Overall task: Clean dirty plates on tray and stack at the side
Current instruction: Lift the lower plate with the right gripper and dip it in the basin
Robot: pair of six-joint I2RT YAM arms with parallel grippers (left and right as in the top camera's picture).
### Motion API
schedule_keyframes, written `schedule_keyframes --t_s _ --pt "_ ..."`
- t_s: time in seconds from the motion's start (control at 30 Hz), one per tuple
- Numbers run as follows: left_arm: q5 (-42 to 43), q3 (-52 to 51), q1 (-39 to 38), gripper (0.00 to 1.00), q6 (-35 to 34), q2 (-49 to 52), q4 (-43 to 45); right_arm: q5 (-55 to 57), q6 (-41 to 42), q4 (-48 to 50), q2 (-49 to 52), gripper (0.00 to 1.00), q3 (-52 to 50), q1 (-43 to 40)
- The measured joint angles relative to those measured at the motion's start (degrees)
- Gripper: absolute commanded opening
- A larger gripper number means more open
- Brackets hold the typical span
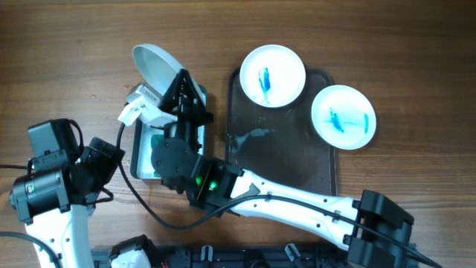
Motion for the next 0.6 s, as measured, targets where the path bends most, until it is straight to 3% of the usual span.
schedule_keyframes --t_s 0.27,0.4,0.6 --pt "0.0 0.0 0.0 1.0 0.0 0.0 0.0 -0.02 0.76 0.0 0.0 0.04 0.0 -0.24" --pt "0.0 0.0 0.0 1.0 0.0 0.0 0.0 0.63 6.38 -2.12 0.0 0.04 0.02 -2.29" --pt "0.0 0.02 0.0 1.0 0.0 0.0 0.0 -2.6 29.14 -32.3 -0.46 0.04 0.44 -8.09"
